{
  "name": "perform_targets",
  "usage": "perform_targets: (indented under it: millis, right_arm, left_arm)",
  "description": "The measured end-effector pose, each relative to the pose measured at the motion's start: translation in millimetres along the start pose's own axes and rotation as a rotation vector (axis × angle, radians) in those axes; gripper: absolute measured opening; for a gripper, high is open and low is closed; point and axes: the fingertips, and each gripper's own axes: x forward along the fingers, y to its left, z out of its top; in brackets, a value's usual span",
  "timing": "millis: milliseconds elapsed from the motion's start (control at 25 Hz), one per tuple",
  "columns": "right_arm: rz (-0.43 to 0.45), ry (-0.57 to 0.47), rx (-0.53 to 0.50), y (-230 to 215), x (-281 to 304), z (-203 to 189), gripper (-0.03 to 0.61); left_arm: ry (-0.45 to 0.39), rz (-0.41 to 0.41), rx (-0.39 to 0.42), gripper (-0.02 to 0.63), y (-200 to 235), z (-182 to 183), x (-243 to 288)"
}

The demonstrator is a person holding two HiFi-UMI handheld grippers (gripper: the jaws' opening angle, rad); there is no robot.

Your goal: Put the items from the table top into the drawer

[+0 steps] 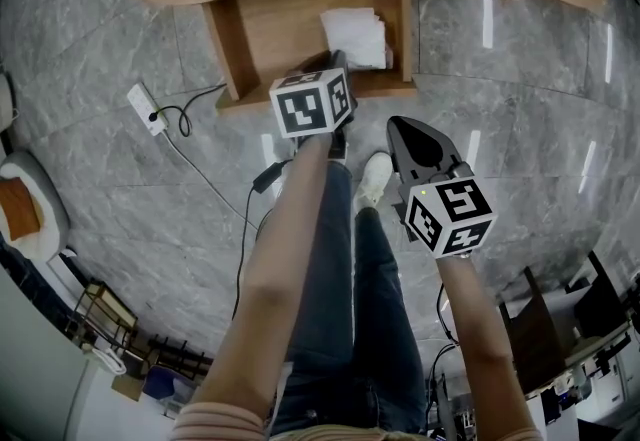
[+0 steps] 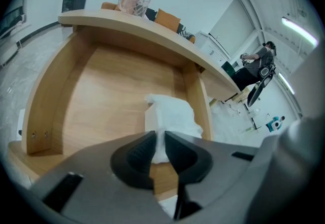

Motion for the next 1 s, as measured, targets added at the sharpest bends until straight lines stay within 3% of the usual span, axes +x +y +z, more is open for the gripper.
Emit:
perform_targets:
  millis: [200, 480, 1000]
  right_arm:
    - [-0.001, 0.006, 0.001, 0, -2, -3, 0.009]
    - [-0.004, 0.009, -0.001, 3, -5, -3, 0.009]
    - [-0.005, -0.03, -0.016, 12, -24, 18, 0.009]
  left_arm:
    - [0.025, 0.026, 0.009, 0.052, 1, -4, 1]
    - [0.036, 0.033, 0.008, 0.118, -3, -3, 1]
    - [-0.002, 0.041, -0.013, 0.13, -9, 2, -38]
